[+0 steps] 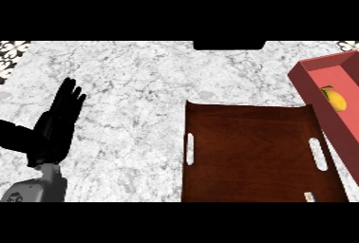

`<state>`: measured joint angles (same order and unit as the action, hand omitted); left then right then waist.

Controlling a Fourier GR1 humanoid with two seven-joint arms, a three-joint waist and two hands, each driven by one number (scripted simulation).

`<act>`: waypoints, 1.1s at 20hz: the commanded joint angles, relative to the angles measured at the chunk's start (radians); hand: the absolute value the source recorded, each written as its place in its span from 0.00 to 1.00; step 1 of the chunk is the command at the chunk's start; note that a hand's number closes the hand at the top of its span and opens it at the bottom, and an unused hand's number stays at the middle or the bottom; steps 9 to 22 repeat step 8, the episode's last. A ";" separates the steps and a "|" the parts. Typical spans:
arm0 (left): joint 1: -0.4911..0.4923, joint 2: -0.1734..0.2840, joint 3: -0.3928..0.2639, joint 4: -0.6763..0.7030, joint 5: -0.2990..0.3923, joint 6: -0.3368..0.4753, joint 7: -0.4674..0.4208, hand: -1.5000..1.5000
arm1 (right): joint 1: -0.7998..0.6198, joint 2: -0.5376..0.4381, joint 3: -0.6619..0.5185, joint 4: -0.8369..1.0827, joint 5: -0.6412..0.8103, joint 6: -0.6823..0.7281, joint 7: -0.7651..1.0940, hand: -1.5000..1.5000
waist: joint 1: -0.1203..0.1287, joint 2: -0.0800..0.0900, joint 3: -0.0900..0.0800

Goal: Pick the lemon from the tray and place it in the cardboard box

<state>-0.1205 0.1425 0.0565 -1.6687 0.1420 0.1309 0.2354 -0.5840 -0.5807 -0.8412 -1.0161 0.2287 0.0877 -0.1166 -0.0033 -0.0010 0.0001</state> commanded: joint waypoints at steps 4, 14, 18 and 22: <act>0.019 0.015 0.021 -0.033 0.018 -0.023 0.029 0.50 | 0.129 -0.096 -0.077 0.041 -0.130 0.052 -0.083 0.00 | 0.002 0.000 0.000; -0.031 -0.018 0.003 0.019 -0.020 0.010 0.015 0.50 | 0.155 -0.100 -0.048 0.116 -0.169 0.038 -0.164 0.00 | 0.004 0.001 0.000; -0.031 -0.018 0.003 0.019 -0.020 0.010 0.015 0.50 | 0.155 -0.100 -0.048 0.116 -0.169 0.038 -0.164 0.00 | 0.004 0.001 0.000; -0.031 -0.018 0.003 0.019 -0.020 0.010 0.015 0.50 | 0.155 -0.100 -0.048 0.116 -0.169 0.038 -0.164 0.00 | 0.004 0.001 0.000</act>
